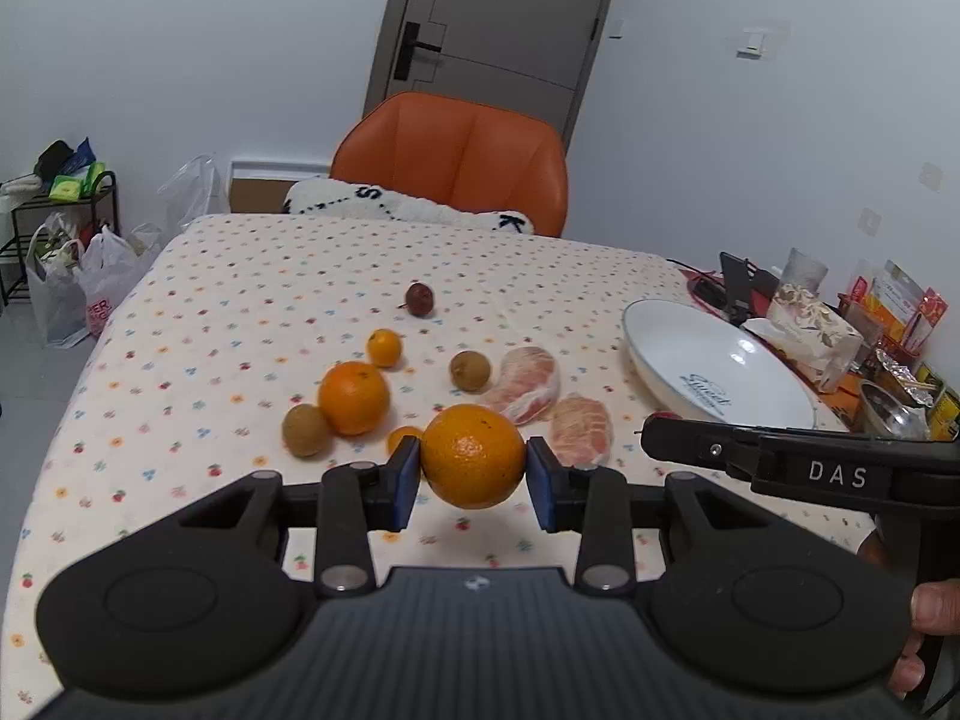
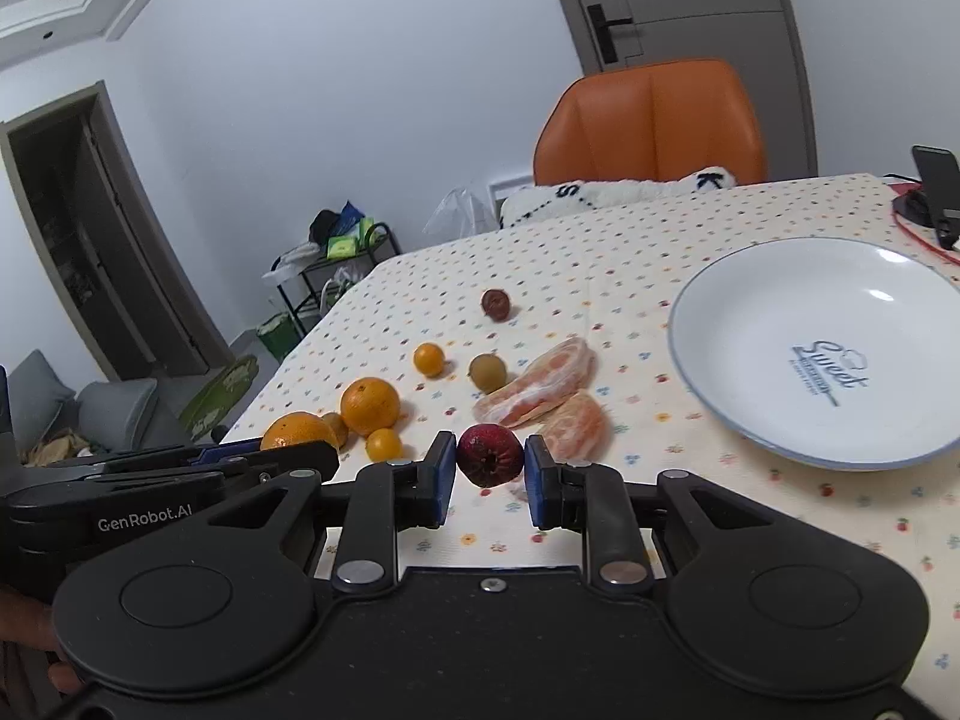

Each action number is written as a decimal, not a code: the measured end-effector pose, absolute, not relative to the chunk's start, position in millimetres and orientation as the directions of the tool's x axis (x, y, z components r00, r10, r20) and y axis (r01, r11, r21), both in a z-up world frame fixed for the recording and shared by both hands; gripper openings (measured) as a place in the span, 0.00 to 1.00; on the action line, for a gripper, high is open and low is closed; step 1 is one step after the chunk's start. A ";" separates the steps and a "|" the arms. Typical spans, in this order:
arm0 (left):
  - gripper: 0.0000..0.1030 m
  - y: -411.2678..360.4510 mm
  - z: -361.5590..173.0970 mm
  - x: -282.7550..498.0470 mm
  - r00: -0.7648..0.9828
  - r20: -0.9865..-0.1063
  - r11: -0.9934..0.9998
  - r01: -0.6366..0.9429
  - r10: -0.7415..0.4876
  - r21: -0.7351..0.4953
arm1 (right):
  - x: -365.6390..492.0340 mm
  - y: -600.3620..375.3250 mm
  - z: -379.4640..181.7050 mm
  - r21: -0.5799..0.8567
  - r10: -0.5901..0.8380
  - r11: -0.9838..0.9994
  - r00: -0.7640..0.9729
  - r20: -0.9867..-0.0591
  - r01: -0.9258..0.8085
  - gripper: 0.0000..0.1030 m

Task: Organize fruits
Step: 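Carry the orange in the left tool while the right tool carries the plum to the plate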

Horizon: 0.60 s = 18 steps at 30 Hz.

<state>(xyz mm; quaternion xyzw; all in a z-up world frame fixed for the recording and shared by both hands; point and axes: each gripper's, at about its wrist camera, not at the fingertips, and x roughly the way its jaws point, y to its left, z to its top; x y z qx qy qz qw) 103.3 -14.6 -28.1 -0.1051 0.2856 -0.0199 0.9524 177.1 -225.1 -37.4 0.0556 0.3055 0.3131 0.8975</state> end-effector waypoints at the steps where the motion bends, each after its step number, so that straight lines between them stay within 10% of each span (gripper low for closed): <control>1: 0.35 -16.9 -26.8 103.9 0.837 -0.538 0.978 -0.018 -0.100 -0.210 | 176.5 -227.9 -36.6 0.292 0.594 0.800 0.622 -0.510 -0.524 0.22; 18: 0.35 -62.3 -12.1 121.0 0.843 -0.513 0.979 0.071 -0.162 -0.192 | 174.8 -277.5 -31.4 0.305 0.546 0.838 0.695 -0.467 -0.453 0.22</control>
